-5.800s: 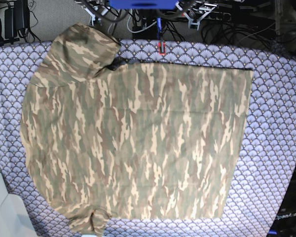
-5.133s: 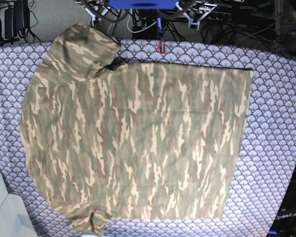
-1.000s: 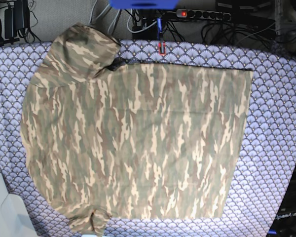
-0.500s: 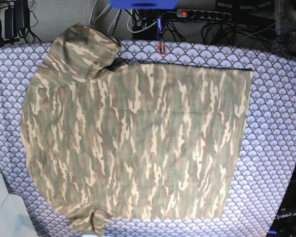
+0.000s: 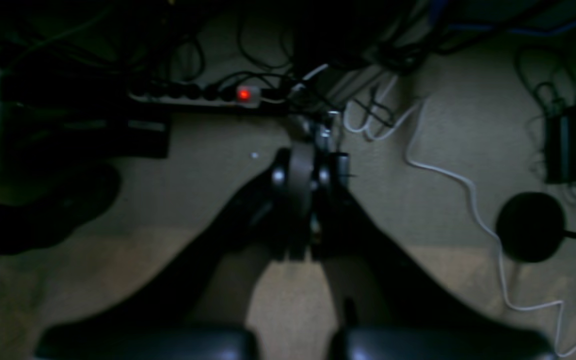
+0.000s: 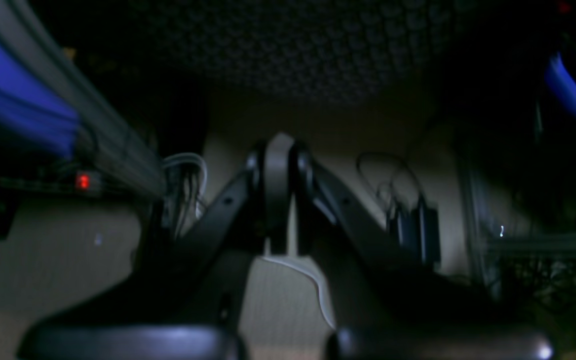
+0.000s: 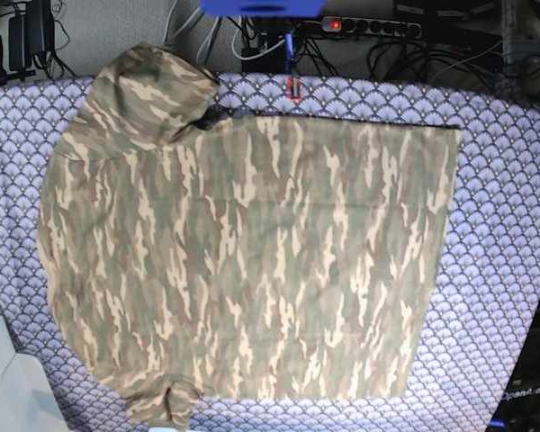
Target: Fold the T-shirt properly
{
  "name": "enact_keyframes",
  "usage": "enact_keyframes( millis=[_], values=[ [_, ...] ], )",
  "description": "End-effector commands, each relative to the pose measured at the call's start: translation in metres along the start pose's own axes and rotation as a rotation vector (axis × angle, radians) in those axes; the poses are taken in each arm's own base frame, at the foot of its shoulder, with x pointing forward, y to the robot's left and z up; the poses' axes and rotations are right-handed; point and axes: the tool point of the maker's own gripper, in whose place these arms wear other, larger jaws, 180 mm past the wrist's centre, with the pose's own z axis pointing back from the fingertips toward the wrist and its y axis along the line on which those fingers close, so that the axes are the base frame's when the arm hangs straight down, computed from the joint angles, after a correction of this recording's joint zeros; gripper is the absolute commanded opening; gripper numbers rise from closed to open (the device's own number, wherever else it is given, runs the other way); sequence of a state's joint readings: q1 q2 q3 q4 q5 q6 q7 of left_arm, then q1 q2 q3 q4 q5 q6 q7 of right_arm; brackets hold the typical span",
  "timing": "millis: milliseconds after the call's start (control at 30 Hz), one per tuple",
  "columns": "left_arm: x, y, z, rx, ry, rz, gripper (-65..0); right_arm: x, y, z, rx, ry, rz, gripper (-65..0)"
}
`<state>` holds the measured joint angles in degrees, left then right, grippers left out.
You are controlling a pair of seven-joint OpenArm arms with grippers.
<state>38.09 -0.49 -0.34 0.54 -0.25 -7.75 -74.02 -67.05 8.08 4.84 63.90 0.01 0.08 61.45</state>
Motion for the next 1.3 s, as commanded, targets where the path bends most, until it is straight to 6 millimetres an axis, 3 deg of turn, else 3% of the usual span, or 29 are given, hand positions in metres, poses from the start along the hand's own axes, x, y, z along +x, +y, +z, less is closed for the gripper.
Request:
enact_keyframes(
  millis=[0, 100, 200, 433, 600, 733, 967, 1267],
  values=[
    [-0.007, 0.000, 0.017, 0.001, 0.016, 0.005, -65.0, 0.012, -0.003, 0.006, 0.006, -0.015, 0.003, -65.0],
    [-0.010, -0.001, 0.023, 0.002, 0.025, 0.009, -65.0, 0.038, -0.002, -0.011, 0.015, -0.025, 0.006, -65.0],
    [0.000, -0.004, 0.025, -0.007, -0.027, 0.011, -65.0, 0.064, -0.002, -0.030, 0.022, -0.035, 0.007, -65.0],
    [0.049, -0.018, 0.034, -0.038, -0.225, 0.017, -65.0, 0.120, 0.008, -0.064, 0.081, -0.056, -0.004, -65.0],
    [0.092, -0.030, 0.032, -0.051, -0.332, 0.035, -65.0, 0.155, 0.025, -0.080, 0.177, -0.067, -0.182, -65.0],
    [0.130, -0.030, 0.017, -0.040, -0.327, 0.062, -65.0, 0.161, 0.021, -0.095, 0.201, -0.049, -0.270, -65.0],
    [0.208, -0.021, 0.001, -0.085, -0.350, 0.083, -65.0, 0.164, 0.016, -0.119, 0.214, -0.017, -0.262, -64.3],
    [0.261, -0.022, -0.019, -0.161, -0.323, 0.084, -65.0, 0.188, 0.013, -0.151, 0.214, -0.080, -0.240, -44.1]
  ],
)
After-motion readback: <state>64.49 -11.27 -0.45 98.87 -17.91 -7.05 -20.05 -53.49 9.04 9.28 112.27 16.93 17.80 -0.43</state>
